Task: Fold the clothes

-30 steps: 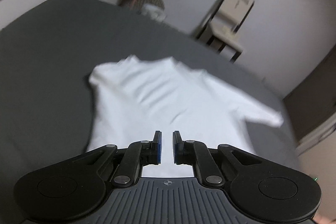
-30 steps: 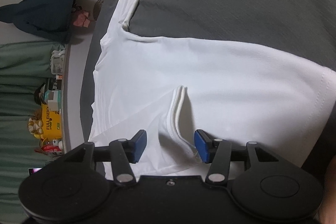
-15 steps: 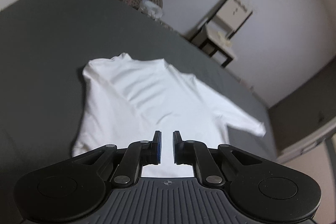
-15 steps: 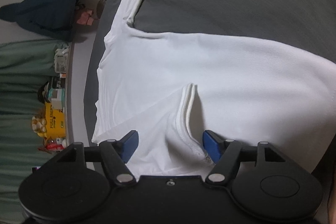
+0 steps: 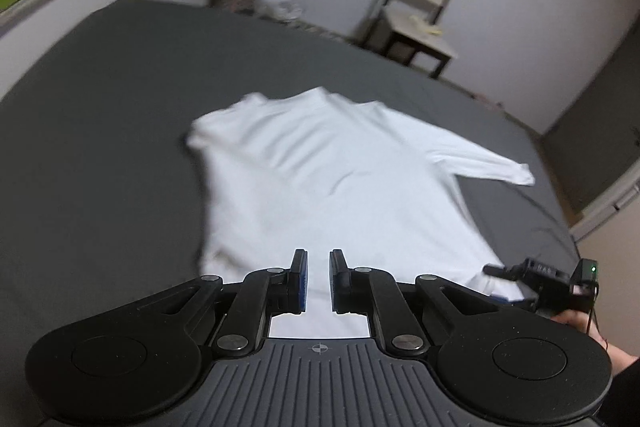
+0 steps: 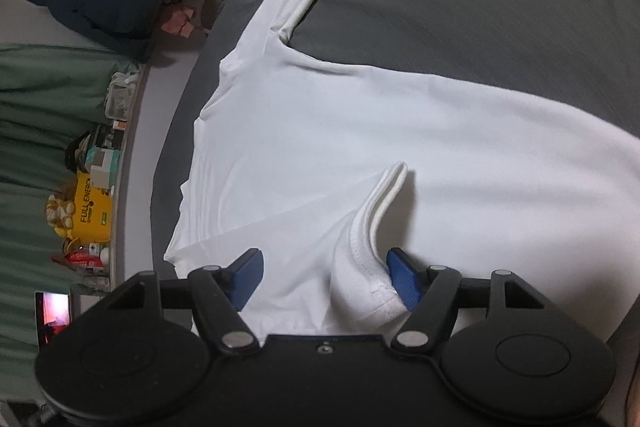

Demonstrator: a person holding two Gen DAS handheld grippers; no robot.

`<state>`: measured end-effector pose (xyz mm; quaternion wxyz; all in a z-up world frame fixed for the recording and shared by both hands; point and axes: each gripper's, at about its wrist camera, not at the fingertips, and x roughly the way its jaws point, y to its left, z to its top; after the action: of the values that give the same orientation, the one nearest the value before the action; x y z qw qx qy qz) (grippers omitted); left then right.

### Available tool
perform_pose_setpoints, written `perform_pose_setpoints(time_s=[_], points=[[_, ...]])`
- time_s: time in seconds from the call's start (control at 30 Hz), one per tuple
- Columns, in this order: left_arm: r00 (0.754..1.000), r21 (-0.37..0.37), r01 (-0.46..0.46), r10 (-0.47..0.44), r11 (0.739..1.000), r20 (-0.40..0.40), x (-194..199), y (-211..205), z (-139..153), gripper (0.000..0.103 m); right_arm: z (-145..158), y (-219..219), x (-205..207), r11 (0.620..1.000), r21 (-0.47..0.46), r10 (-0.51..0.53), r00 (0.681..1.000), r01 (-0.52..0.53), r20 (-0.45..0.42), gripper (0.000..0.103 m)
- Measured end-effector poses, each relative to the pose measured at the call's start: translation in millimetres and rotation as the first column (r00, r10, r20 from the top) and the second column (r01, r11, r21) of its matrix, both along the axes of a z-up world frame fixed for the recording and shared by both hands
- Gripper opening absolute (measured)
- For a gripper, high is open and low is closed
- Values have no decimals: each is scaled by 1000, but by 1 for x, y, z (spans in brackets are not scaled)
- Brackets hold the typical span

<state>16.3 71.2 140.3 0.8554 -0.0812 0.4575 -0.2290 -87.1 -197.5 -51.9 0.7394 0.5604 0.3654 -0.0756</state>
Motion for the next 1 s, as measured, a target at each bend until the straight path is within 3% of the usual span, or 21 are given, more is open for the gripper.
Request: perform_pose_setpoints(time_s=[0.07,0.23,0.37,0.5,0.57,0.67,0.83,1.0], points=[[999,-12,-49,49,999,-12,-14,22,8,9,0,3,1,1000,3,-2,1000,2,-1,67],[986,-166,-159,165,973,22,-47,56,36,9,-1,9,2,1000,11,-7,1000,7,-5,67],[967,-183,-212,233,960,101,-76,58,76,9,1,14,1,999,29,-17,1000,16,8,67],[962,-121,-229,243,966,121,-79,43,115,9,5,15,0,999,45,15,1000,-16,27,68],[966,-118,-187,204,975,156,-72,31,121,9,5,14,-2,998,49,33,999,-33,2,68],[971,-81,-135,148,988,187,-61,8,111,9,12,12,-6,996,22,85,996,-85,3,68],[987,-185,-45,72,982,143,-35,-26,73,9,16,2,-20,991,14,135,989,-136,53,68],[987,-266,-12,54,964,149,-12,-51,38,10,7,2,-26,991,27,132,991,-133,15,68]])
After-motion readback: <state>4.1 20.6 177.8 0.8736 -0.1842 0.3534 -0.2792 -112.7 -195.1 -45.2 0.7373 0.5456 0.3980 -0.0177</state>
